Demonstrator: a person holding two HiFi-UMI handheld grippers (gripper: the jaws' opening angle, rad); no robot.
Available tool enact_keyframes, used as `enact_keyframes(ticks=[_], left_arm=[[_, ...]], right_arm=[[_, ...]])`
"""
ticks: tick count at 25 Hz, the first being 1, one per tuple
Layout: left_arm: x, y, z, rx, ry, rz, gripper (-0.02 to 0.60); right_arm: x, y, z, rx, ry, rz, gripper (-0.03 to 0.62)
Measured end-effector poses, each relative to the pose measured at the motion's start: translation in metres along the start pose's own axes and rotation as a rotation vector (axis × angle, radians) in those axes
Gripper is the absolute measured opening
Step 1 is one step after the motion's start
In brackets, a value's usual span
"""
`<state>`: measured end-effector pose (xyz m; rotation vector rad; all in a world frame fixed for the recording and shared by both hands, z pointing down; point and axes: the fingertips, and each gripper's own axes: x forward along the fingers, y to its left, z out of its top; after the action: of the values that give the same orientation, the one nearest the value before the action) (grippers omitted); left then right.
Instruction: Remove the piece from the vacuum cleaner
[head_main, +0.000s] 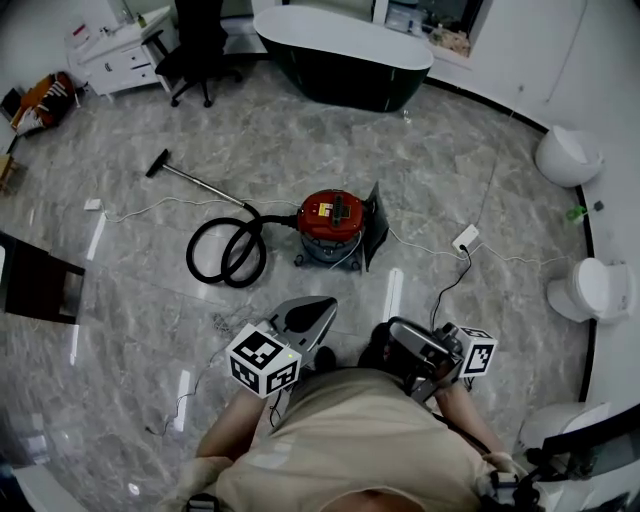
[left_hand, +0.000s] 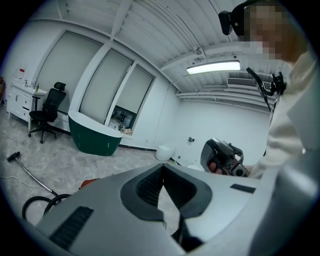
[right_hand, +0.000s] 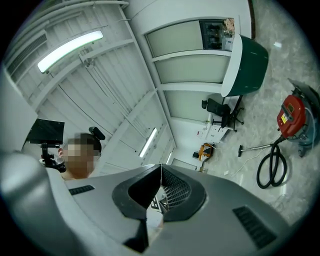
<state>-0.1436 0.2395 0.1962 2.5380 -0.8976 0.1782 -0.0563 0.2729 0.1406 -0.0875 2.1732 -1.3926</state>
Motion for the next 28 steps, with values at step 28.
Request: enact_keyframes(ticks=[28], left_arm=[[0.240,-0.056,0.057,0.084,0.109,0.149,-0.002]], right_arm=[[-0.142,-0.033,0.209,-0.009,0.036,0.087,0.003]])
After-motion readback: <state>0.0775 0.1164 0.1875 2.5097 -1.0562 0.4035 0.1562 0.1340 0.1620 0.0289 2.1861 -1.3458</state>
